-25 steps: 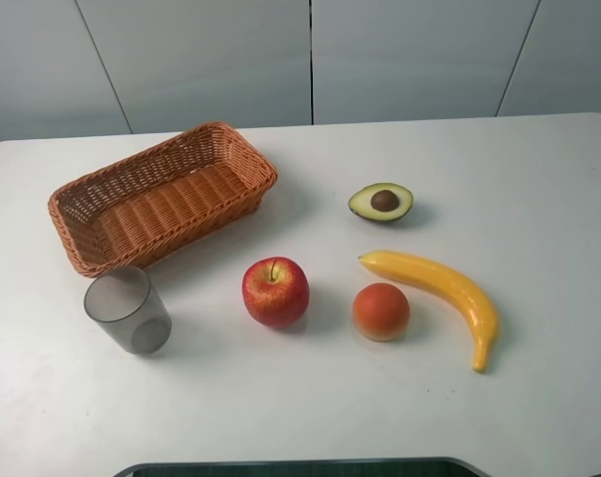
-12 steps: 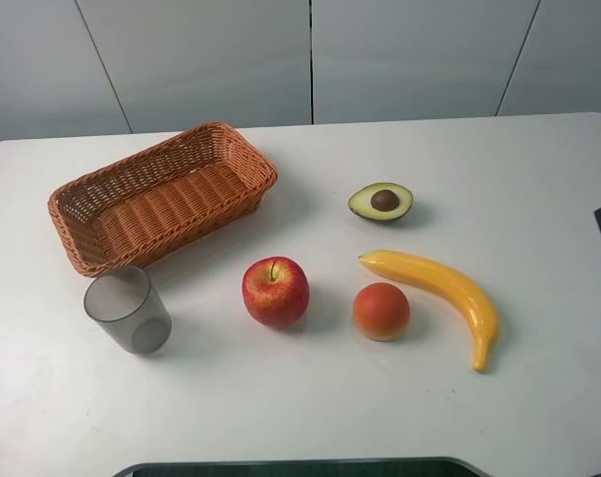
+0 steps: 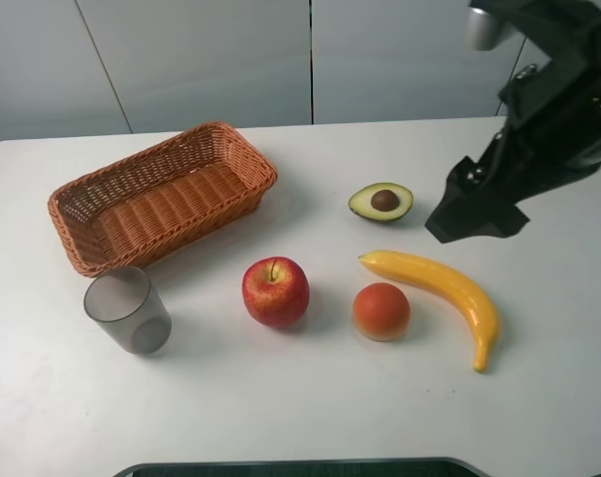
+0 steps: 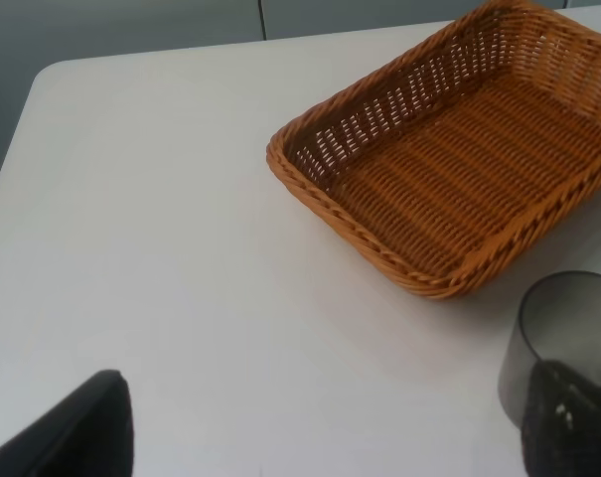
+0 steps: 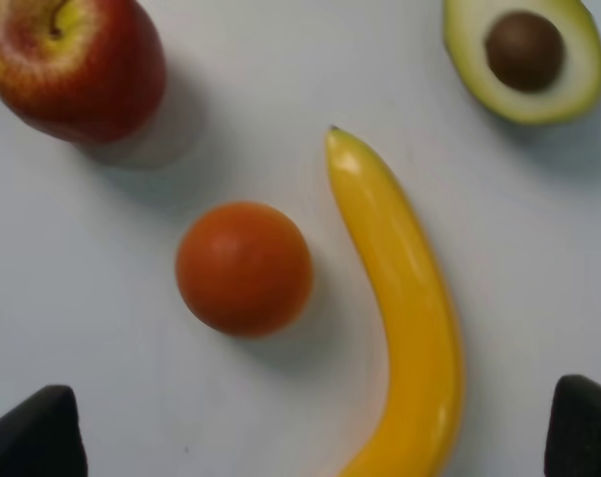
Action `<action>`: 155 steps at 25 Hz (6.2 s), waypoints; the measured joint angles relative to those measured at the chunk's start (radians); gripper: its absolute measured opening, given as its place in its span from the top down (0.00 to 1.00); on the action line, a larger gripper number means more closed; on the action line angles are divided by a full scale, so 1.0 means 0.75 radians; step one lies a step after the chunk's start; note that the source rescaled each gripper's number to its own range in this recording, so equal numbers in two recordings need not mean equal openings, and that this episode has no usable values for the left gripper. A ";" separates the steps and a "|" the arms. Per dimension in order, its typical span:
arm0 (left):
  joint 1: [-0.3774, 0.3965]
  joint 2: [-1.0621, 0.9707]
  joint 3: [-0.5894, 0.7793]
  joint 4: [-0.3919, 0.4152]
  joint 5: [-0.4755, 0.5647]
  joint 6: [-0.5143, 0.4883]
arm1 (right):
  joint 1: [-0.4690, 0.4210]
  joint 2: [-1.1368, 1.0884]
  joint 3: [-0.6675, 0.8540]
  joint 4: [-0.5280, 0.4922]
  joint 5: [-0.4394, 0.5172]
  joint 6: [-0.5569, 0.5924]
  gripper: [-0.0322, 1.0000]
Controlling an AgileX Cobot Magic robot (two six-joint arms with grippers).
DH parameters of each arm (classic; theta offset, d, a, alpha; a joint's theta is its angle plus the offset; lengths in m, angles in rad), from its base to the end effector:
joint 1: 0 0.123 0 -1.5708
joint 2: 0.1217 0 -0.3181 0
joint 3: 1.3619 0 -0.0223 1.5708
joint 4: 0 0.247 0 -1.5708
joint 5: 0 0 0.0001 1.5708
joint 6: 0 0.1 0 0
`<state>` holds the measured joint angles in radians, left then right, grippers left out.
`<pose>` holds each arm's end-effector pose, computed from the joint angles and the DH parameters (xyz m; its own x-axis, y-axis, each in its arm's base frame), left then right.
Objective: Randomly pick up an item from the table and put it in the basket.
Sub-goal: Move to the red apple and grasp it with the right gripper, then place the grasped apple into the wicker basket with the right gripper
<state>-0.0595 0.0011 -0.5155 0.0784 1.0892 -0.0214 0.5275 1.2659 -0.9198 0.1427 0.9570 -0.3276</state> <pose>-0.0361 0.0091 0.2734 -0.4665 0.0428 -0.8835 0.0051 0.9989 0.0457 0.1854 0.1215 0.3011 -0.6547 -0.6603 -0.3679 -0.7155 0.6983 0.0202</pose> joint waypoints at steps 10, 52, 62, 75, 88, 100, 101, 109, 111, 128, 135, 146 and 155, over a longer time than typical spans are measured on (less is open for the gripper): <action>0.000 0.000 0.000 0.000 0.000 0.000 | 0.196 0.437 -0.242 0.030 -0.060 -0.234 0.01; 0.000 0.000 0.000 0.000 0.000 0.000 | 0.474 1.016 -0.551 -0.039 -0.172 -0.135 0.01; 0.000 0.000 0.000 0.000 0.000 0.000 | 0.474 1.081 -0.551 -0.046 -0.218 -0.132 0.01; 0.000 0.000 0.000 0.000 0.000 0.000 | 0.474 1.097 -0.551 -0.053 -0.218 -0.123 0.91; 0.000 0.000 0.000 0.000 0.000 0.000 | 0.474 1.097 -0.553 -0.053 -0.218 -0.120 0.91; 0.000 0.000 0.000 0.000 0.000 0.000 | 0.474 0.935 -0.779 -0.096 -0.052 -0.012 0.91; 0.000 0.000 0.000 0.000 0.000 0.000 | 0.474 0.931 -0.820 -0.100 -0.034 -0.004 0.91; 0.000 0.000 0.000 0.000 0.000 0.005 | 0.441 0.951 -1.035 -0.078 -0.185 0.009 0.91; 0.000 0.000 0.000 0.000 0.000 0.005 | 0.436 0.964 -1.040 -0.066 -0.292 0.012 0.91; 0.000 0.000 0.000 0.000 0.000 -0.001 | 0.414 1.239 -1.040 -0.063 -0.617 0.017 0.91; 0.000 0.000 0.000 0.000 0.000 -0.001 | 0.414 1.239 -1.040 -0.063 -0.656 0.017 0.91; 0.000 0.000 0.000 0.000 0.000 -0.001 | 0.414 1.204 -1.040 -0.063 -0.674 0.012 0.01; 0.000 0.000 0.000 0.000 0.000 -0.001 | 0.376 1.076 -0.996 -0.031 -0.422 0.111 0.00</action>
<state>-0.0595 0.0011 -0.5155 0.0784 1.0892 -0.0219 0.8093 2.0730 -1.6664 0.1196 0.6406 -0.2444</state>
